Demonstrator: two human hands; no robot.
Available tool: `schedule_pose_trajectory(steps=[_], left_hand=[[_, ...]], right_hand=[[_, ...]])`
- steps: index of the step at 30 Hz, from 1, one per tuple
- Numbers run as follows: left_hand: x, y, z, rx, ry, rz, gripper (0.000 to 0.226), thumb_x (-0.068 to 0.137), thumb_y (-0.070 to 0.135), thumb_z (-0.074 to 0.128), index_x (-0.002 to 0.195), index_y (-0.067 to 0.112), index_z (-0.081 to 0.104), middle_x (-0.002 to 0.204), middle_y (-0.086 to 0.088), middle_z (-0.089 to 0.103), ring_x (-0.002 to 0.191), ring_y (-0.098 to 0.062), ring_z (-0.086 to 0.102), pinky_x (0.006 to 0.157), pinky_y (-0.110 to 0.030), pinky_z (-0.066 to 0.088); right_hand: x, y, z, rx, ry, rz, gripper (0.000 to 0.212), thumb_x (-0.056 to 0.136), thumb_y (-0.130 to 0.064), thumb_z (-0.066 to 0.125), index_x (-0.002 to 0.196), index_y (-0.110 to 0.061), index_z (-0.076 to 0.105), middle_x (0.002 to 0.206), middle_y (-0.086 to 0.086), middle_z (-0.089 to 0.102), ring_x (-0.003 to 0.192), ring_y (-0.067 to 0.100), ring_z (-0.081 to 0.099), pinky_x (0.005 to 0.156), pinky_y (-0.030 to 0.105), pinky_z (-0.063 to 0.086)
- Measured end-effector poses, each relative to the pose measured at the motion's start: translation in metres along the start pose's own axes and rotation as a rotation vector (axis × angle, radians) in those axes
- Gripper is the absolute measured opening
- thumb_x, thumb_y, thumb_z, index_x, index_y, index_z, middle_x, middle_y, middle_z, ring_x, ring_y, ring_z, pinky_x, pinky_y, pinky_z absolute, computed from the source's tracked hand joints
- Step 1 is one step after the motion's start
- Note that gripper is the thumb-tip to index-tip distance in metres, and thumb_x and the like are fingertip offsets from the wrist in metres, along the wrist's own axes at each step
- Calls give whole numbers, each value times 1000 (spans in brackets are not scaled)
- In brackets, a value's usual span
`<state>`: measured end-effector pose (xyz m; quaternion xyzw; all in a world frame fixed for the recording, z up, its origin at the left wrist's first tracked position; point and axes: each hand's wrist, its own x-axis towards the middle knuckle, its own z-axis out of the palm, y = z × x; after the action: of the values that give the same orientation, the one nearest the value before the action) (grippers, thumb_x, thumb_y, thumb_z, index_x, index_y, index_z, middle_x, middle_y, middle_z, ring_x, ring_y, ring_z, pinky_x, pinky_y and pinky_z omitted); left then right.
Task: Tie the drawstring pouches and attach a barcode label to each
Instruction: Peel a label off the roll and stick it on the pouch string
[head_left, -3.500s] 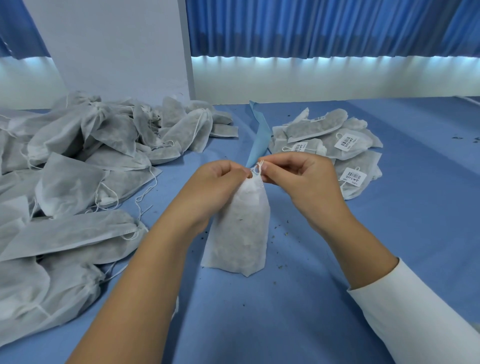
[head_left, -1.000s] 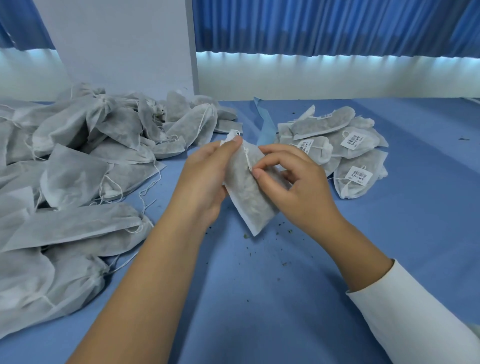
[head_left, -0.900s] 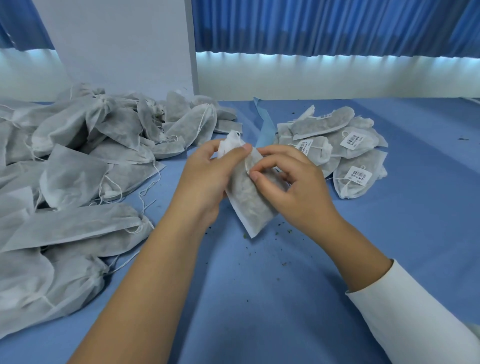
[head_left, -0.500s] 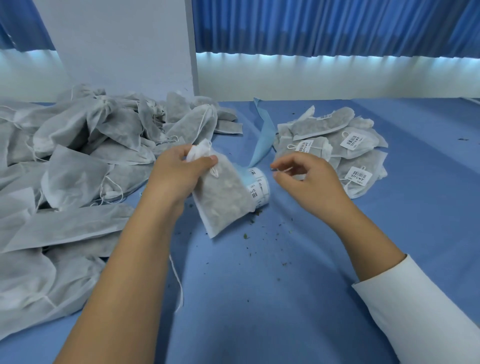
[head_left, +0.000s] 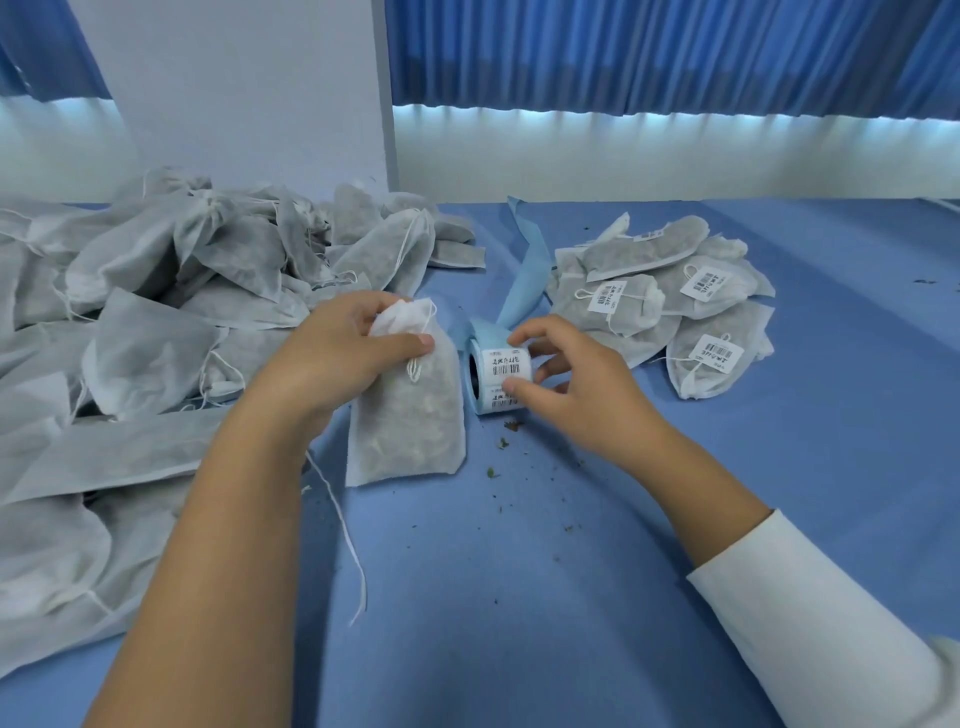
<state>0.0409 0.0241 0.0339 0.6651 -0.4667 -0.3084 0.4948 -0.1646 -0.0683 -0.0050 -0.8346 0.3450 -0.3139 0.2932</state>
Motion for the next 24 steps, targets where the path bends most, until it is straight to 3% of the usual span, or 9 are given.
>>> schedule_pose_trajectory(steps=[5,10,14,18,21,24], left_hand=[[1,1,15,88,2,117,29,86,13,74,113,25,67,110,4,70,104,-17,66,96,-40,53],[4,-1,27,176,-95,172,27,90,15,70,114,26,67,111,10,68,104,-10,64,97,-37,51],[6,-4,30,203,-105,154,24,90,16,69,110,29,67,105,13,68,98,-6,65,91,-32,51],[6,-3,29,208,-111,155,21,89,16,70,107,28,69,102,11,70,94,-8,66,88,-33,53],[5,-2,28,201,-126,153,21,89,15,71,108,25,70,103,7,71,96,-12,67,90,-38,53],[5,-1,28,206,-141,153,22,89,14,71,109,23,70,105,4,71,99,-16,67,94,-42,53]], right_hand=[[0,3,2,-21,-30,4,31,85,-27,73,108,-37,55,87,-11,59,77,2,58,70,16,49],[0,5,0,47,3,2,19,89,-28,69,104,-35,60,78,-11,62,69,0,58,67,8,44],[0,6,-3,21,10,1,18,91,-27,66,106,-36,62,74,-15,68,65,5,60,68,16,48],[0,4,-5,-36,68,-17,16,87,-26,71,102,-30,69,88,-16,66,79,3,63,79,26,53],[1,1,-6,-71,116,-50,15,83,-18,75,95,-27,71,93,-15,58,87,5,60,75,20,52],[-1,-1,-6,-110,157,-79,15,82,-14,76,96,-19,74,91,-9,60,83,5,59,78,19,51]])
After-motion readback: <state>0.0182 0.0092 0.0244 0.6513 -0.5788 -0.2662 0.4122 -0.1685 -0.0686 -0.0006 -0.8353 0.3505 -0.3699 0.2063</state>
